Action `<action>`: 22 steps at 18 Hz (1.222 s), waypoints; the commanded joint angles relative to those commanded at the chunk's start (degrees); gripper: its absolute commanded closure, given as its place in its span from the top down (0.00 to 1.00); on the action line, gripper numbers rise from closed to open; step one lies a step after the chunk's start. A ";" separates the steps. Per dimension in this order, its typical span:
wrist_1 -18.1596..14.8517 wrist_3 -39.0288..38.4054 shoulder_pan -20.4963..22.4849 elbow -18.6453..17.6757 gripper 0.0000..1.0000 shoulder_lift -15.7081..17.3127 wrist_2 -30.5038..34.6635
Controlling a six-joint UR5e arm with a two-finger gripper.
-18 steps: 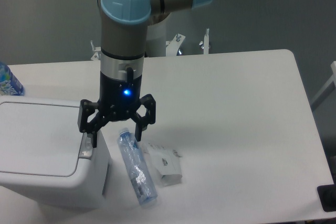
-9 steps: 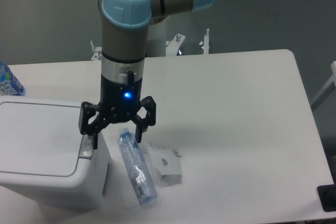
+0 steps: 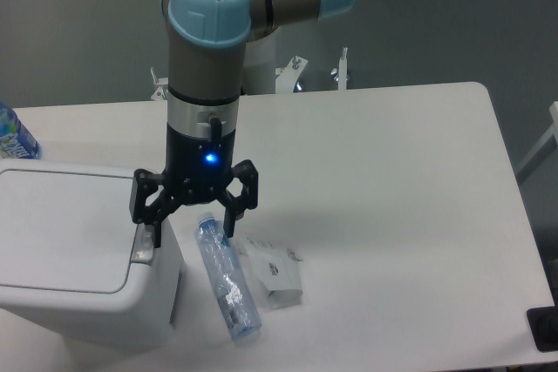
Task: Open the trash can
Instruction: 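Lower the gripper fingers onto the lid's front edge, then press down on the lid edge to pop the lid open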
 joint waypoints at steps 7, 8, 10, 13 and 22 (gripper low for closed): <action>0.00 0.09 -1.14 -0.70 1.00 0.09 0.00; 0.09 0.09 -1.14 -0.70 1.00 0.00 0.00; 0.09 0.09 -1.14 -0.70 1.00 -0.17 0.00; 0.09 0.09 -1.14 -0.44 1.00 -0.09 0.00; 0.09 0.44 -0.53 0.09 1.00 0.09 0.00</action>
